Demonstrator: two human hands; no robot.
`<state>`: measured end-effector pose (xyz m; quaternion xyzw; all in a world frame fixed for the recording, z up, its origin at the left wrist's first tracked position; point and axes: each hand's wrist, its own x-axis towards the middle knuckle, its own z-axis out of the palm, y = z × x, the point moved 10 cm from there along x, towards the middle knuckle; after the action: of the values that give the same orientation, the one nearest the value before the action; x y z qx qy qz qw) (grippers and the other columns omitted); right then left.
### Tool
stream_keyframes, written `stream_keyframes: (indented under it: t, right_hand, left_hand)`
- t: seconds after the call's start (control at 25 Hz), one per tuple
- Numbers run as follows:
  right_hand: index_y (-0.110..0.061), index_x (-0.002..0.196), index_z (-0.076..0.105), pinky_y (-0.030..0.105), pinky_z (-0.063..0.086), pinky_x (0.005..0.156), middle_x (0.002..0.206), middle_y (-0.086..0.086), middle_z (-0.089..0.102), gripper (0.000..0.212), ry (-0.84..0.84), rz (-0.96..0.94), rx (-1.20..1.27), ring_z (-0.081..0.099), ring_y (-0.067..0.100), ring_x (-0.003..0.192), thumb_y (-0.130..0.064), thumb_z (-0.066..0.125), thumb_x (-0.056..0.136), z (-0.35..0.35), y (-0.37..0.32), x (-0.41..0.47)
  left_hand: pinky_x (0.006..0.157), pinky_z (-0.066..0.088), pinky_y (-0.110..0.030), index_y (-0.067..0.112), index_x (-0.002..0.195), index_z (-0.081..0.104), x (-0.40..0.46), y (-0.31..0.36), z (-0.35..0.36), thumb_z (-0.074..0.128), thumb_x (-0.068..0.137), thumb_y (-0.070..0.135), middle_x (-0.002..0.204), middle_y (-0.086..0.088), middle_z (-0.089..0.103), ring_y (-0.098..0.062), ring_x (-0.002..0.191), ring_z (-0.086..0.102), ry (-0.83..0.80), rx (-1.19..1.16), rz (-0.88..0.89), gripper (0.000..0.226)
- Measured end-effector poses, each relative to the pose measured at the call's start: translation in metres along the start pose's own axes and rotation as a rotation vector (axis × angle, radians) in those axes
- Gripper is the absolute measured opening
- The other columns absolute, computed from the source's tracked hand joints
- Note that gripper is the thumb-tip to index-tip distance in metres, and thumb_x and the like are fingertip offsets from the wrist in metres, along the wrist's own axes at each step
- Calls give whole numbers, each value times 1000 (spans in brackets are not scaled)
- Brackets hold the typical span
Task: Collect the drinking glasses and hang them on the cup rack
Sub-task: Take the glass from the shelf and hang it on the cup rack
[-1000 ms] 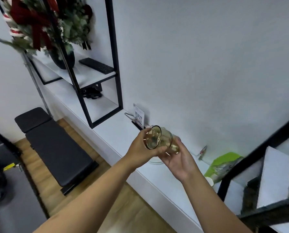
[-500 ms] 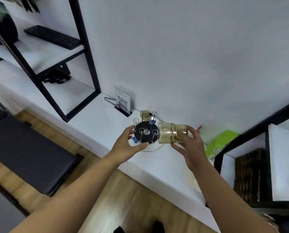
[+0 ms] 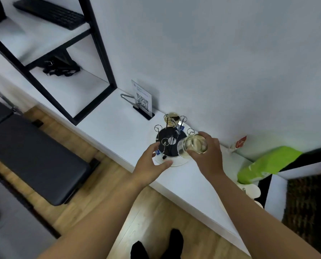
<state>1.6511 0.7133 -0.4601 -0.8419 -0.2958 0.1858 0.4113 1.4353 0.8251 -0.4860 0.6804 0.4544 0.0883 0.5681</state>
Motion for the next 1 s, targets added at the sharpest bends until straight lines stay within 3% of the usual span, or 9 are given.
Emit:
stream_keyframes:
  t: [0.16, 0.28, 0.48, 0.72, 1.0]
  right_hand:
    - [-36, 138, 57, 31, 51, 85, 122, 0, 51, 70, -73, -31, -84, 62, 19, 104, -26, 89, 77, 30, 25, 23]
    - [-32, 144, 54, 32, 53, 86, 127, 0, 50, 73, -120, -75, -144, 63, 18, 105, -28, 88, 79, 51, 31, 35]
    - [-26, 151, 48, 32, 54, 87, 133, 3, 49, 81, -197, -78, -227, 63, 22, 114, -27, 88, 81, 82, 44, 48]
    - [-21, 145, 51, 33, 56, 89, 133, 6, 50, 77, -238, -62, -258, 63, 26, 115, -18, 90, 78, 98, 61, 52]
    - [-22, 143, 51, 40, 59, 92, 136, 6, 48, 75, -260, -60, -295, 63, 27, 115, -16, 89, 79, 111, 72, 55]
  left_hand:
    - [105, 48, -35, 42, 145, 48, 25, -9, 20, 79, 89, 38, 141, 23, 54, -8, 132, 51, 19, -21, 8, 64]
    - [102, 45, -27, 40, 148, 46, 34, -19, 29, 77, 91, 36, 144, 23, 52, -5, 130, 51, 21, -18, -2, 64]
    - [108, 45, -31, 38, 150, 45, 44, -29, 35, 76, 92, 38, 147, 22, 51, -6, 131, 51, 15, -11, -39, 66]
    - [103, 40, -23, 40, 149, 46, 49, -31, 31, 74, 93, 36, 146, 24, 50, -2, 132, 49, 23, 28, -40, 63]
    - [103, 41, -23, 40, 144, 50, 40, -52, 28, 74, 93, 34, 146, 22, 50, -4, 131, 50, 26, 16, -79, 57]
